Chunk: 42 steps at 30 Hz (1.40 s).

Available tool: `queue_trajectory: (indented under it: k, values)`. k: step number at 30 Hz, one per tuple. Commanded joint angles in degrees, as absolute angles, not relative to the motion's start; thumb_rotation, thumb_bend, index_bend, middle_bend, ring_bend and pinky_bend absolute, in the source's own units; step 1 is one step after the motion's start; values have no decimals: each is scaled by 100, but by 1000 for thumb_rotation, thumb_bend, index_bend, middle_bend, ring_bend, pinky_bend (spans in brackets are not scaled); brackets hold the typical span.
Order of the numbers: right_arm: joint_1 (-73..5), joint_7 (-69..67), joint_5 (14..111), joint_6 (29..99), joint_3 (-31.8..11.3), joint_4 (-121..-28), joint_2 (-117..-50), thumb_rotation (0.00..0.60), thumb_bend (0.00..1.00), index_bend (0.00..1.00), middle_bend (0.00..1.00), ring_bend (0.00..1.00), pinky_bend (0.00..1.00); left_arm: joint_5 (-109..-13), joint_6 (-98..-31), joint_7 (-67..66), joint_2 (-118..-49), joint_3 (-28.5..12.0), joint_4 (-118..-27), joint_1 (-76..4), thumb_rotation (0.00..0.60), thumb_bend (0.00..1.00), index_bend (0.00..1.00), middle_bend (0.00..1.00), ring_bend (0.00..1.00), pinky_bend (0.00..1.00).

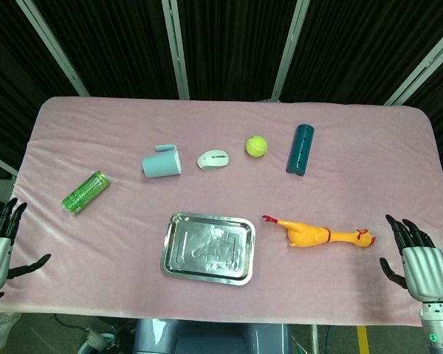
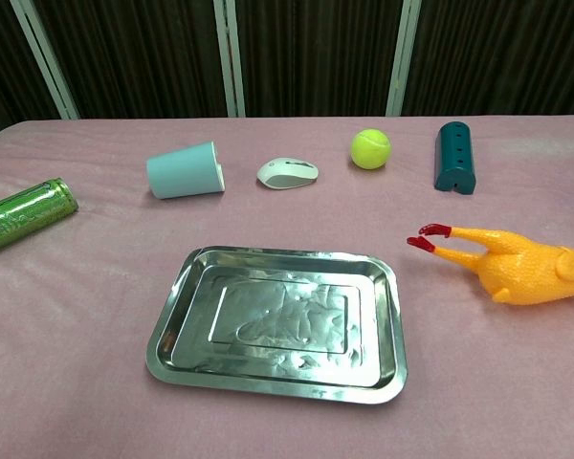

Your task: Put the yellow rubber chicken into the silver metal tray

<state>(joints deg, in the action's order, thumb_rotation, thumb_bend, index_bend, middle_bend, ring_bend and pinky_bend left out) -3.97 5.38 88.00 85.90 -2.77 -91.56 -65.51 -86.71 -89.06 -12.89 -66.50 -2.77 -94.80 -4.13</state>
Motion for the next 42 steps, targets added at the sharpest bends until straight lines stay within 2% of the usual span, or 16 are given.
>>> queue_trajectory:
  k: [1,17,28,37,42]
  values:
    - [-405,531,8799,8579,-278,-9159,-6549,600,336,0,202,134,247,-8676,-8897,-1302,-6661,-271,-9490,-416,600,0,0,0,0,0]
    - [-366,293,9019,8679,-183,-9146,-6495,600,336,13,202,137,256,-8871,-8936,-1261,-6611,-173,-9634,-383,600,0,0,0,0,0]
    - [-572,201,9287,8472,-133,-9153,-6472,600,336,46,202,159,283,-9076,-9010,-1193,-6566,-116,-9702,-365,600,0,0,0,0,0]
    - [-1108,-239,9111,7643,-254,-8832,-6606,600,336,65,203,162,289,-9169,-8960,-1281,-6489,-100,-9843,-401,600,0,0,0,0,0]
    - [-1477,-311,8949,6956,-261,-8461,-6804,600,336,82,202,163,289,-9170,-8929,-1396,-6428,-118,-9990,-423,600,0,0,0,0,0]
